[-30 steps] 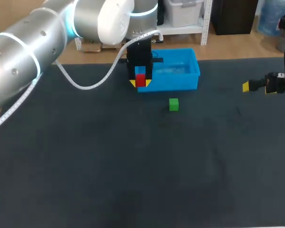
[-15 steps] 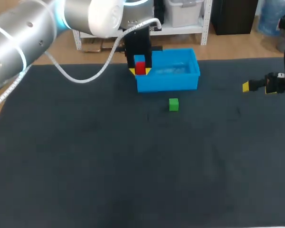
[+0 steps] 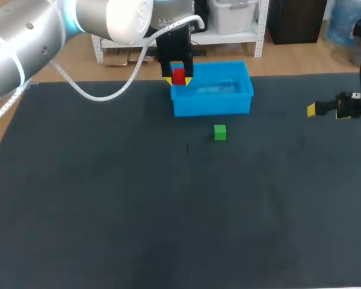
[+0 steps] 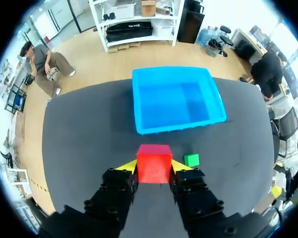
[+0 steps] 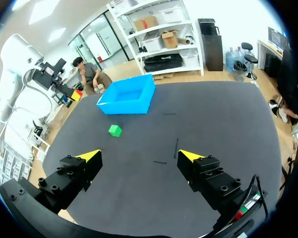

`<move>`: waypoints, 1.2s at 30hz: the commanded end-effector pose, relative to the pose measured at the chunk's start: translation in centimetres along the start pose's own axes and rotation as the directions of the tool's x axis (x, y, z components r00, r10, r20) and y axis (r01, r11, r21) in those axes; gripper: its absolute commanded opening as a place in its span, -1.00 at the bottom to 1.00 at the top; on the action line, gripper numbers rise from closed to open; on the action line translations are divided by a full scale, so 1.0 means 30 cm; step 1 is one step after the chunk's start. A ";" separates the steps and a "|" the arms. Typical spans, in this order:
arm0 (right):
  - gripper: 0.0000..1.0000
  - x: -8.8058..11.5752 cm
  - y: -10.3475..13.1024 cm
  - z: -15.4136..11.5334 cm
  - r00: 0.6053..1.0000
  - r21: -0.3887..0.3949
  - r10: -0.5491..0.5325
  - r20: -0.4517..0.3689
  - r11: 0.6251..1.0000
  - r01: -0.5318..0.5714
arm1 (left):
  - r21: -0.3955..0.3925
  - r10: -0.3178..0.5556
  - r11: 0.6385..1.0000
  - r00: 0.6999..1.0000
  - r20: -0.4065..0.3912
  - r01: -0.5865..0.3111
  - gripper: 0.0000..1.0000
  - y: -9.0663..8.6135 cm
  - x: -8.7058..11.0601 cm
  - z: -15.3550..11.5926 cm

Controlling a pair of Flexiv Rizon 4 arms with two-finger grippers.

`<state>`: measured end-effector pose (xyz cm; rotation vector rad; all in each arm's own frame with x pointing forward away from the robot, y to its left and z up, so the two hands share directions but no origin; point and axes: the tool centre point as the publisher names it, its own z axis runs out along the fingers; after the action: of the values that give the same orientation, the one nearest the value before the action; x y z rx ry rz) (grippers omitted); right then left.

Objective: Use the left arm to pick the red cube and place it into the blue plastic box first, then use the right arm to grasp the green cube and put it into the same blue plastic box after the first action is fully finished.

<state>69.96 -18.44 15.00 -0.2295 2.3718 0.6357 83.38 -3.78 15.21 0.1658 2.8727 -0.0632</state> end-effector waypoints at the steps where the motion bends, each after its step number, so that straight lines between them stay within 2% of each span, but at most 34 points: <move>1: 1.00 -0.001 -0.001 0.001 1.000 0.000 0.000 -0.001 1.000 0.000 | 0.002 0.011 1.000 1.000 0.003 -0.011 -1.00 -0.010 -0.024 -0.007; 8: 1.00 -0.001 -0.001 0.001 1.000 0.000 0.000 -0.001 1.000 0.000 | 0.017 0.032 0.999 0.999 0.030 -0.033 -1.00 -0.039 -0.065 -0.043; 16: 1.00 -0.001 -0.001 0.001 1.000 0.000 0.000 -0.001 1.000 0.000 | 0.073 0.039 0.996 0.996 0.076 -0.045 -1.00 -0.075 -0.118 -0.074; 25: 1.00 -0.001 -0.001 0.001 1.000 0.000 0.000 -0.001 1.000 0.000 | 0.144 0.044 0.988 0.991 0.127 -0.063 -1.00 -0.102 -0.149 -0.078; 36: 1.00 -0.001 -0.001 0.001 1.000 0.000 0.000 -0.001 1.000 0.000 | 0.180 0.041 0.981 0.986 0.162 -0.070 -1.00 -0.113 -0.193 -0.066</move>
<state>69.96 -18.44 15.00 -0.2295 2.3718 0.6357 87.68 -7.70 19.03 0.2593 2.7034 -0.3043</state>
